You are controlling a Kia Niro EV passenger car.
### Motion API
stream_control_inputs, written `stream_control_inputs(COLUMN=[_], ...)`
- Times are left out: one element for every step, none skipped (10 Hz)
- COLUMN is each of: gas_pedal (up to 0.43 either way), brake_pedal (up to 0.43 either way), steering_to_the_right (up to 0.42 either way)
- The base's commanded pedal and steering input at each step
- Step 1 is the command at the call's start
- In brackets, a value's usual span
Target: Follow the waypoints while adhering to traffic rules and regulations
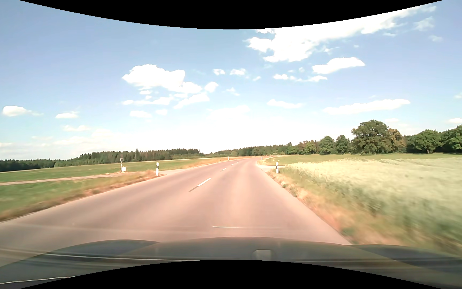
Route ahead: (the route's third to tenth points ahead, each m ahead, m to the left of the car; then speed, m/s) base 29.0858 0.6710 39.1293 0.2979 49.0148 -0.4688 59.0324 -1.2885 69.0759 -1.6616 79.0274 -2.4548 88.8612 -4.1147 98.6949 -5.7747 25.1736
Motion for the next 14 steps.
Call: stream_control_inputs(gas_pedal=[0.118, 0.118, 0.118, 0.118, 0.118, 0.118, 0.118, 0.118, 0.118, 0.118, 0.118, 0.118, 0.118, 0.118], brake_pedal=[0.006, 0.006, 0.006, 0.006, 0.006, 0.006, 0.006, 0.006, 0.006, 0.006, 0.006, 0.006, 0.006, 0.006], steering_to_the_right=[0.001, 0.001, 0.002, 0.003, 0.005, 0.005, 0.007, 0.008, 0.007, 0.008, 0.008, 0.007, 0.007, 0.007])
